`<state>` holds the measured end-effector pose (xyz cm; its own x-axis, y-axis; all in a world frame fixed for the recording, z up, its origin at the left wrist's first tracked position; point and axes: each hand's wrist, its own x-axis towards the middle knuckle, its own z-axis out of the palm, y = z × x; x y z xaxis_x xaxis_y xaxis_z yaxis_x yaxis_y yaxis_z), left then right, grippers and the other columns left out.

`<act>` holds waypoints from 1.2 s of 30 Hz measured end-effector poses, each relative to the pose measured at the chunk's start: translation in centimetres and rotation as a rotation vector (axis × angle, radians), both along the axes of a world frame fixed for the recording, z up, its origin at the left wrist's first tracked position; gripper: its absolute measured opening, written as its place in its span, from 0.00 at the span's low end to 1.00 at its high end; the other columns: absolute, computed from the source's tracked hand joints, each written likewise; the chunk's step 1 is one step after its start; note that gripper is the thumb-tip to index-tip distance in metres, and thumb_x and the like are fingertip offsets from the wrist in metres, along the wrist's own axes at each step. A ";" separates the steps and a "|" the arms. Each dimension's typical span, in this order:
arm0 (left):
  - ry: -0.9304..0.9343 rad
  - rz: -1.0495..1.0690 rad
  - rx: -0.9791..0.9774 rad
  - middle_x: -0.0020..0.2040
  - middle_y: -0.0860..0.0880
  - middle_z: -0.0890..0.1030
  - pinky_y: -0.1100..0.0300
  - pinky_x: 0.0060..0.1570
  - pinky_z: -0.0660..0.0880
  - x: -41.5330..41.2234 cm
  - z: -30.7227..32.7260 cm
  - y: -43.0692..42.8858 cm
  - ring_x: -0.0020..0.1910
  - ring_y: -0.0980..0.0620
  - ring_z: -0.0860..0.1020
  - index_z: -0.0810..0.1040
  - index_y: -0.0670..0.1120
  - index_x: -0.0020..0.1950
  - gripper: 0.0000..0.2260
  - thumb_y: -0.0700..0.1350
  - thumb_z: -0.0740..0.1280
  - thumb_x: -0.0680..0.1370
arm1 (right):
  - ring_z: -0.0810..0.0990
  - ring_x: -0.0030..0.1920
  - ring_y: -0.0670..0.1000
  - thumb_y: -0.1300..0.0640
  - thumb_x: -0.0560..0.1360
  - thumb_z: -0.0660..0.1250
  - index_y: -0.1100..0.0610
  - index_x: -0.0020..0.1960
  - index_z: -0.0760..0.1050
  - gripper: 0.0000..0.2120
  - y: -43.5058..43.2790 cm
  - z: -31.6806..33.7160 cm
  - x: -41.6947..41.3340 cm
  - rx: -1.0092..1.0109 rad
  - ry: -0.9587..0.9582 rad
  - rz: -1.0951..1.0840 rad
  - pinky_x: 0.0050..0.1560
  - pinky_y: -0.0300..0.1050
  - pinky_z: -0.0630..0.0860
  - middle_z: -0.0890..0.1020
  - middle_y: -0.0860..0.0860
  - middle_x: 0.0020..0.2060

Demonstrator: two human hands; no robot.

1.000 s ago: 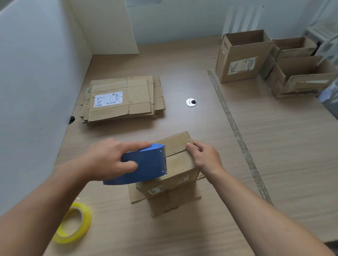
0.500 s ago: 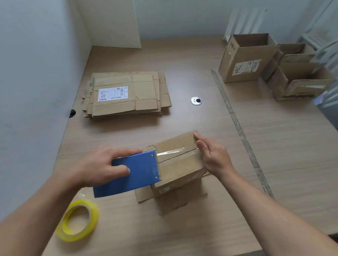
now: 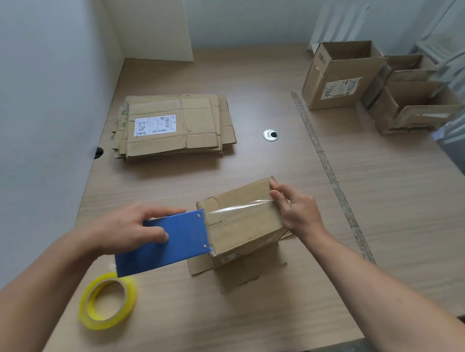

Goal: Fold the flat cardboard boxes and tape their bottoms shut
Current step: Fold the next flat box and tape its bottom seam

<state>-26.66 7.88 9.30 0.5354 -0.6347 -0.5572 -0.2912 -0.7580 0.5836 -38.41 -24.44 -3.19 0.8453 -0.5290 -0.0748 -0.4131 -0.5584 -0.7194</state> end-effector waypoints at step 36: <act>0.136 0.113 -0.049 0.57 0.59 0.82 0.49 0.65 0.71 0.5 -7.0 1.7 0.57 0.52 0.79 0.77 0.71 0.58 0.23 0.52 0.64 0.65 | 0.74 0.67 0.59 0.48 0.81 0.58 0.54 0.68 0.77 0.20 7.7 2.0 -3.0 -0.630 -0.003 0.415 0.66 0.54 0.71 0.77 0.54 0.65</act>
